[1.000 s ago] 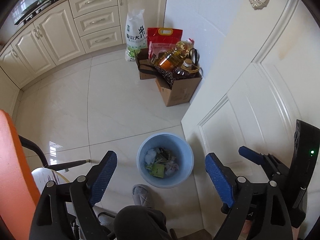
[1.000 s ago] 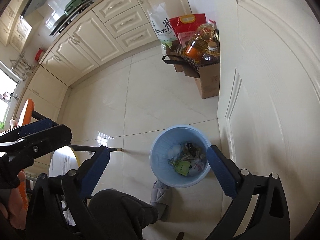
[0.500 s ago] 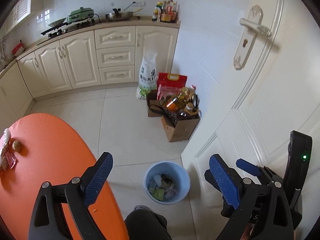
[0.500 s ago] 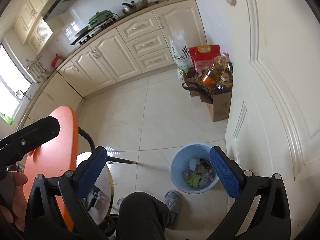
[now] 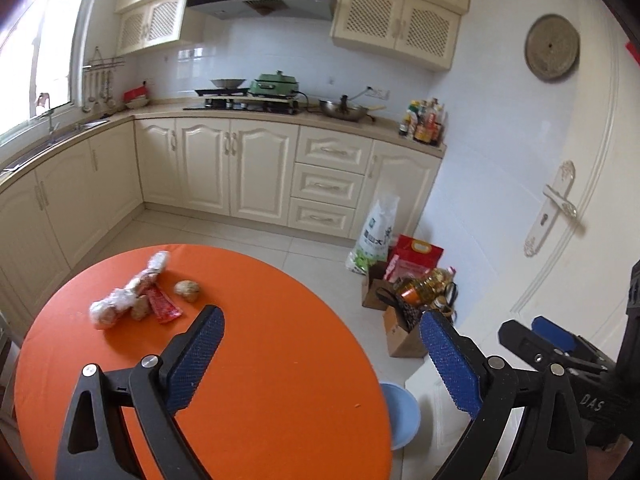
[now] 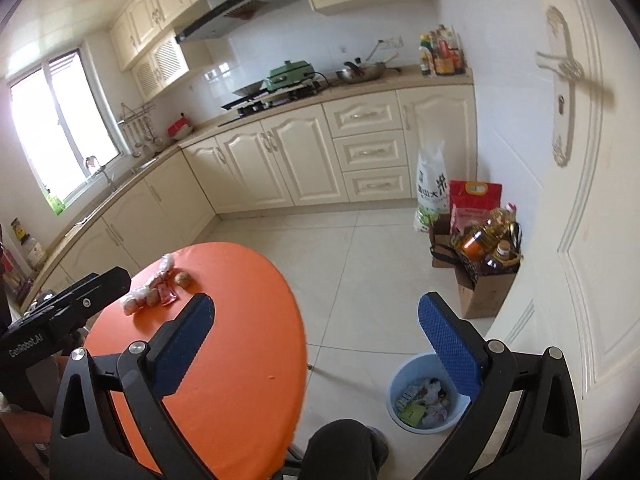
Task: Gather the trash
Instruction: 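Move both open tools back over the table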
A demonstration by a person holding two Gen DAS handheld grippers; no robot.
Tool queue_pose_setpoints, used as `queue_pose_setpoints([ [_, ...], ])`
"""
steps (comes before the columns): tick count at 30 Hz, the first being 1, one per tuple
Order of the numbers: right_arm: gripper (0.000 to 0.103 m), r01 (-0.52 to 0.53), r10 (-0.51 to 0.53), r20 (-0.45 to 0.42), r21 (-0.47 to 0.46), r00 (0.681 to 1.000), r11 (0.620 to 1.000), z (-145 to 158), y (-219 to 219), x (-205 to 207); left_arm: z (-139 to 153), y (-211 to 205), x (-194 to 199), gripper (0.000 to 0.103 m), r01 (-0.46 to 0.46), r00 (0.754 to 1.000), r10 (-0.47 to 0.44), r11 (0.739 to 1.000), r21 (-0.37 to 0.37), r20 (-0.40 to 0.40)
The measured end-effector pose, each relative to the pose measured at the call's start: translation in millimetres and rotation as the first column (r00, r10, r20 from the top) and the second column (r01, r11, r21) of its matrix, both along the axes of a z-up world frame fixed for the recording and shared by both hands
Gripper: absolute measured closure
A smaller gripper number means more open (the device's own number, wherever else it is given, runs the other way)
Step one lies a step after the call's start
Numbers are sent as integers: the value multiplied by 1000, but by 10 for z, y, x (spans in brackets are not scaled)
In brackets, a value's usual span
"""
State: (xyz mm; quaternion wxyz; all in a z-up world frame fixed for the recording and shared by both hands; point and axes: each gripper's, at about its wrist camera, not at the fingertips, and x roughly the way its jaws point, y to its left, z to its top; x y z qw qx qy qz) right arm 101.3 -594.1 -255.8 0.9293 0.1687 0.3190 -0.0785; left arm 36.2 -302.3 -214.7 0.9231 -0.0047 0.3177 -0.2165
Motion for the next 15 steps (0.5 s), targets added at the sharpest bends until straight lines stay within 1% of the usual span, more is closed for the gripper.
queue_pose_setpoints([
  [3, 0, -60, 60, 40, -21, 997, 998, 203, 300, 84, 59, 441, -239, 7, -69, 997, 69, 997, -17, 24],
  [7, 0, -140, 145, 89, -52, 985, 989, 436, 764, 194, 93, 984, -594, 7, -154, 987, 156, 987, -39, 41],
  [11, 0, -224, 233, 135, -80, 963, 971, 629, 1213, 296, 141, 1364, -1061, 6, -239, 968, 241, 970, -41, 67],
  [12, 0, -243, 254, 144, -89, 957, 966, 669, 1322, 314, 138, 1360, -1184, 5, -256, 963, 259, 966, -42, 73],
  [14, 0, -283, 298, 159, -111, 941, 953, 737, 1560, 358, 127, 1525, -1393, 3, -298, 950, 301, 953, -43, 80],
  [15, 0, -295, 313, 164, -121, 936, 948, 749, 1664, 358, 117, 1480, -1509, 3, -313, 945, 316, 949, -45, 82],
])
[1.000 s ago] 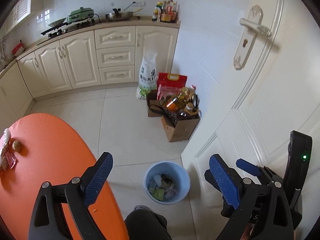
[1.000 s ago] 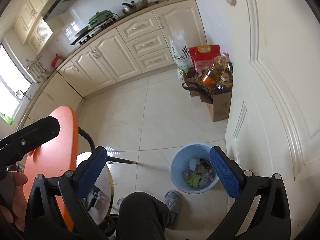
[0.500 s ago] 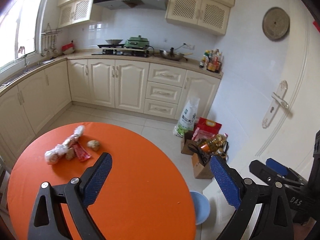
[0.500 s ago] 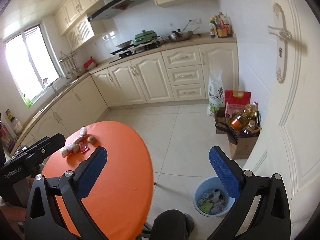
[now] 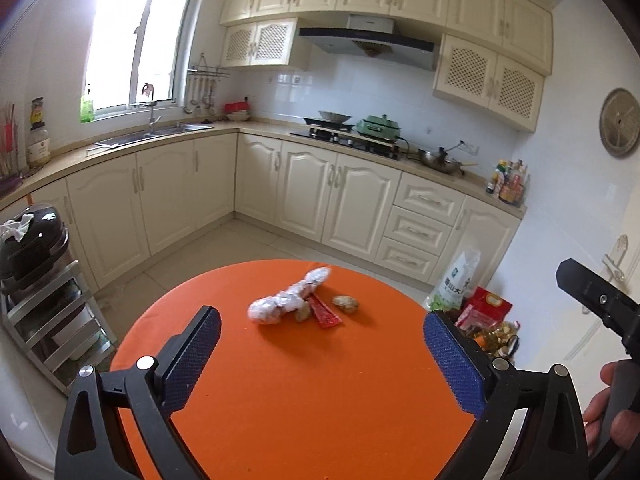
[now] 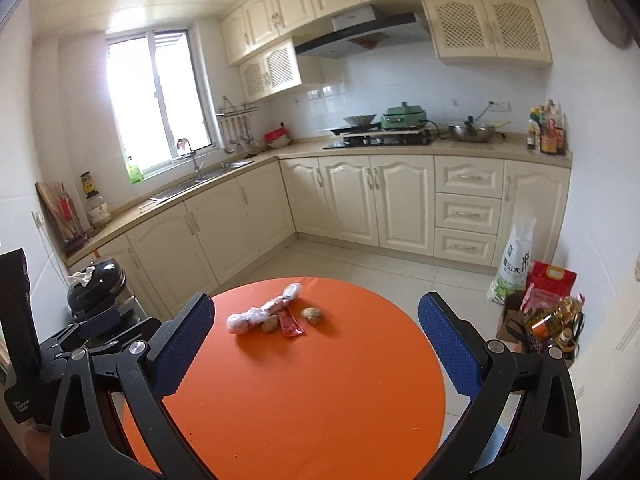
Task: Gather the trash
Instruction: 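Move both open tools back over the table, then grasp the long wrapped plastic bundle with the left tool while the right tool grasps the brown lump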
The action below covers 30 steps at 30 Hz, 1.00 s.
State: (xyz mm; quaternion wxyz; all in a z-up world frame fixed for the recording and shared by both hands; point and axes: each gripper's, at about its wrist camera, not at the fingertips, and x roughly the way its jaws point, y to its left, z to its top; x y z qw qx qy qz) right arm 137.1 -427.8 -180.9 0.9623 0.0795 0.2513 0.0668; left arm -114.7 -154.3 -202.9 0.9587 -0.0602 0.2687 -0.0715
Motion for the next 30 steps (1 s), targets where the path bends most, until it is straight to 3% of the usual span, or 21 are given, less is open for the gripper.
queue_pose_setpoints([
  [6, 0, -109, 109, -10, -40, 994, 993, -62, 473, 137, -116, 137, -502, 2, -81, 997, 81, 997, -4, -14],
  [14, 0, -165, 159, -88, -69, 983, 984, -395, 748, 532, -152, 116, -287, 2, -99, 992, 99, 995, 13, -78],
  [18, 0, -157, 144, -146, -81, 979, 984, -648, 688, 861, -197, 18, 142, 2, -91, 988, 95, 995, 38, -126],
  [23, 0, -142, 123, -223, -73, 967, 987, -1019, 536, 1317, -151, -33, 1162, 2, -72, 978, 84, 995, 69, -193],
  [30, 1, -137, 101, -336, -86, 937, 987, -1640, 455, 1983, -282, -223, 2152, 2, -11, 966, 58, 983, 183, -253],
])
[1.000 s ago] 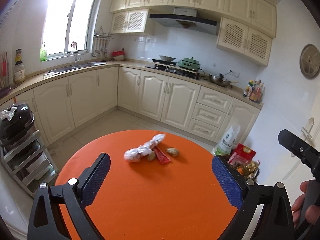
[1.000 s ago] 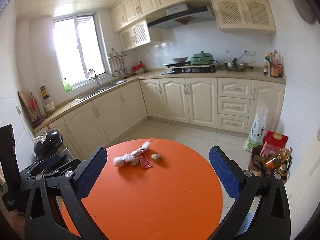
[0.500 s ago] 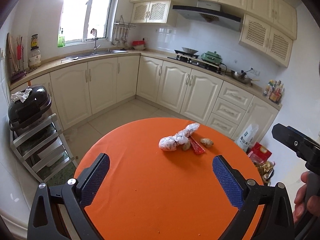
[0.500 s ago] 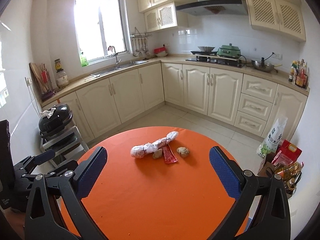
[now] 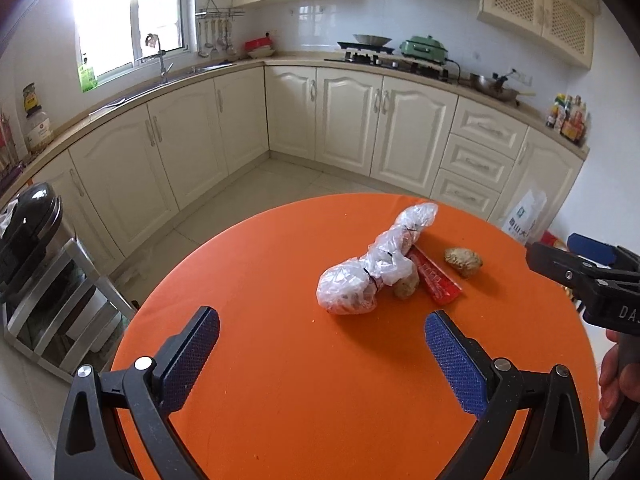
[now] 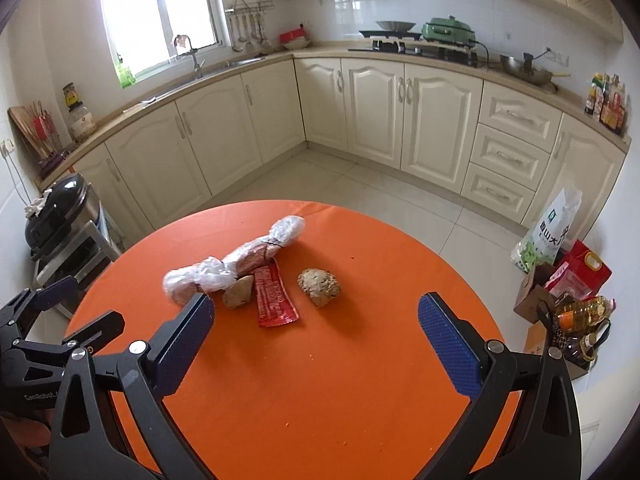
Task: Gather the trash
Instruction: 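Grasp the long wrapped plastic bundle with the left tool while the right tool grasps the brown lump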
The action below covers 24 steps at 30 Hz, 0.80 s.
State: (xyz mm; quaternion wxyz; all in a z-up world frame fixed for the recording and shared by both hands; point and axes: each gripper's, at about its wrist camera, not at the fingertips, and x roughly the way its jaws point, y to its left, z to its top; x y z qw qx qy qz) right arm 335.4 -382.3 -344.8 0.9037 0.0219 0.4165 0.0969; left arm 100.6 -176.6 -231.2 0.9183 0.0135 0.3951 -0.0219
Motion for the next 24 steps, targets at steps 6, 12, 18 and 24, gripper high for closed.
queue_pose_setpoints([
  [6, 12, -25, 19, -98, -54, 995, 998, -463, 39, 422, -304, -237, 783, 2, 87, 994, -79, 988, 127, -69],
  [12, 18, -57, 49, -135, -56, 990, 997, -715, 81, 607, -548, -465, 1348, 2, 183, 978, -158, 963, 196, -133],
  [18, 43, -91, 76, -154, -87, 985, 992, -862, 181, 704, -673, -596, 1805, 3, 242, 965, -216, 952, 186, -150],
  [24, 65, -118, 104, -146, -92, 984, 989, -895, 249, 739, -800, -526, 2210, 49, 290, 938, -278, 956, 30, -208],
])
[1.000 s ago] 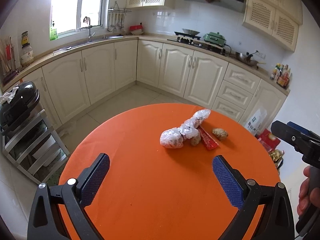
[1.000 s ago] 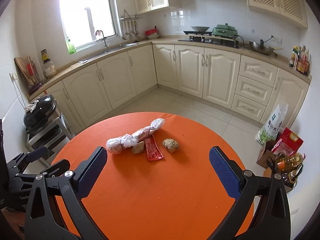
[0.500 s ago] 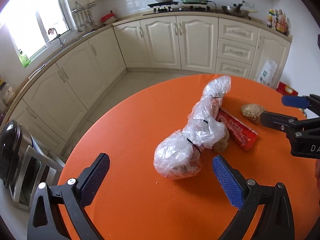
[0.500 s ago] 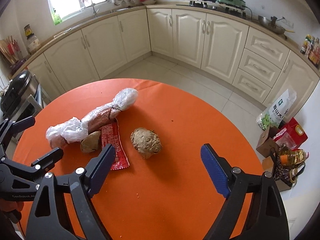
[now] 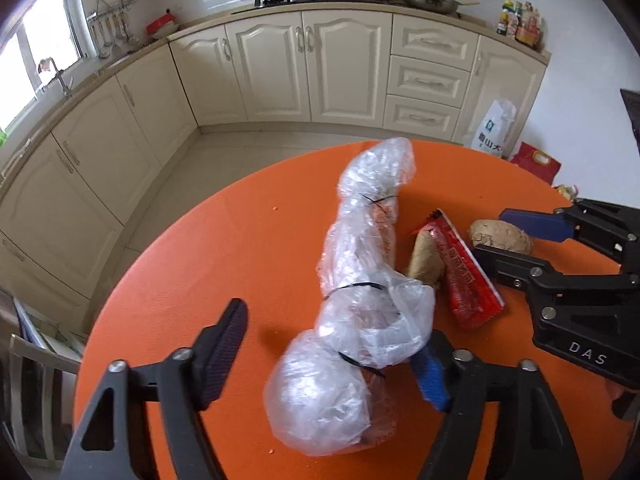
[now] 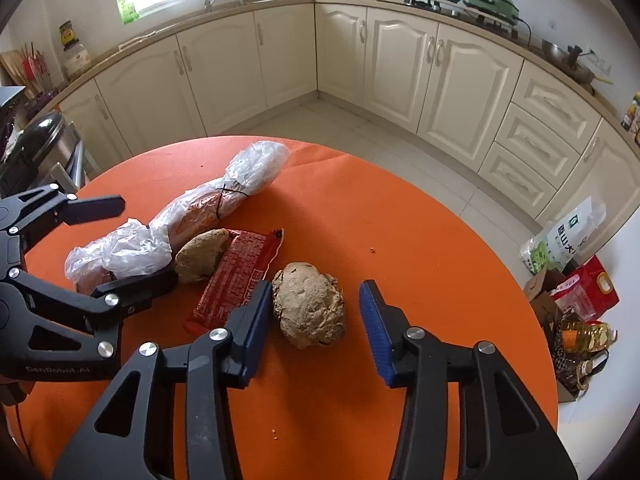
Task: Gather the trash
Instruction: 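Grasp the long wrapped plastic bundle with the left tool while the right tool grasps the brown lump, then carry the bundle and brown lump to the blue bin and open both tools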
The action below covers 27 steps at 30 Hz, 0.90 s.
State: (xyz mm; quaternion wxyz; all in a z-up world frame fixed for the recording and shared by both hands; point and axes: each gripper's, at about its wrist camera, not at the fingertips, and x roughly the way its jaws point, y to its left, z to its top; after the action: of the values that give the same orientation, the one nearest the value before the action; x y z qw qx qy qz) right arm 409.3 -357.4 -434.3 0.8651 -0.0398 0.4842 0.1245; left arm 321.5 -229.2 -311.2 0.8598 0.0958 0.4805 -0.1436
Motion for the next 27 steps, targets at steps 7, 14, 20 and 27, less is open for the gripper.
queue_pose_setpoints([
  [7, 70, -7, 7, -8, 60, 1000, 998, 23, -69, -61, -18, 259, 331, 66, -57, 998, 54, 988, -141, -26],
  [14, 70, 21, -21, -3, 89, 1000, 996, 170, -192, -357, -55, 590, 173, 67, -121, 993, 119, 973, -198, -24],
  [20, 70, 34, -36, 22, 97, 999, 995, 373, -262, -788, 30, 658, -255, 68, -148, 988, 154, 964, -219, 9],
  [27, 70, 36, -45, 73, 127, 996, 991, 704, -389, -1375, 220, 546, -776, 68, -124, 987, 144, 963, -237, 67],
])
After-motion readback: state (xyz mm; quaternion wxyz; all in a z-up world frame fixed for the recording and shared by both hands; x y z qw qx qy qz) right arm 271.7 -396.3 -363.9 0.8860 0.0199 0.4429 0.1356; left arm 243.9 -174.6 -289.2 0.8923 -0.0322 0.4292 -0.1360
